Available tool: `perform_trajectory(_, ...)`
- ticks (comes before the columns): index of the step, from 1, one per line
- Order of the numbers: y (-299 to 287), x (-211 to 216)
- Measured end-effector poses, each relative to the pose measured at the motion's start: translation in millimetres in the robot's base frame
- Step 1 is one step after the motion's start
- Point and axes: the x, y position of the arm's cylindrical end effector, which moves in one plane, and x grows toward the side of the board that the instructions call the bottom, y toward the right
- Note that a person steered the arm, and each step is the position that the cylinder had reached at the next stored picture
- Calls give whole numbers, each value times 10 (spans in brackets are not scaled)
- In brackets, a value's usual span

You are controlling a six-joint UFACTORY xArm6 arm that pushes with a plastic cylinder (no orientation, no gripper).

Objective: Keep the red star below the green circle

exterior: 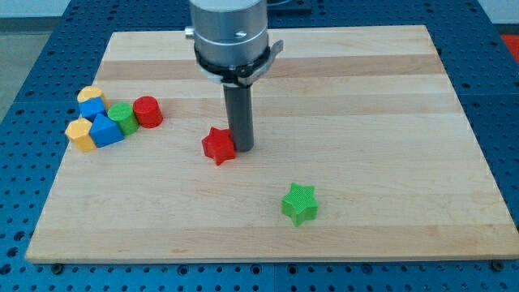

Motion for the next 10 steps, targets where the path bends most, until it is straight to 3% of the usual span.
perform_trajectory(2,-503,75)
perform_trajectory(4,-790,440)
perform_trajectory(7,-1480,248)
perform_trajectory(10,-1555,115)
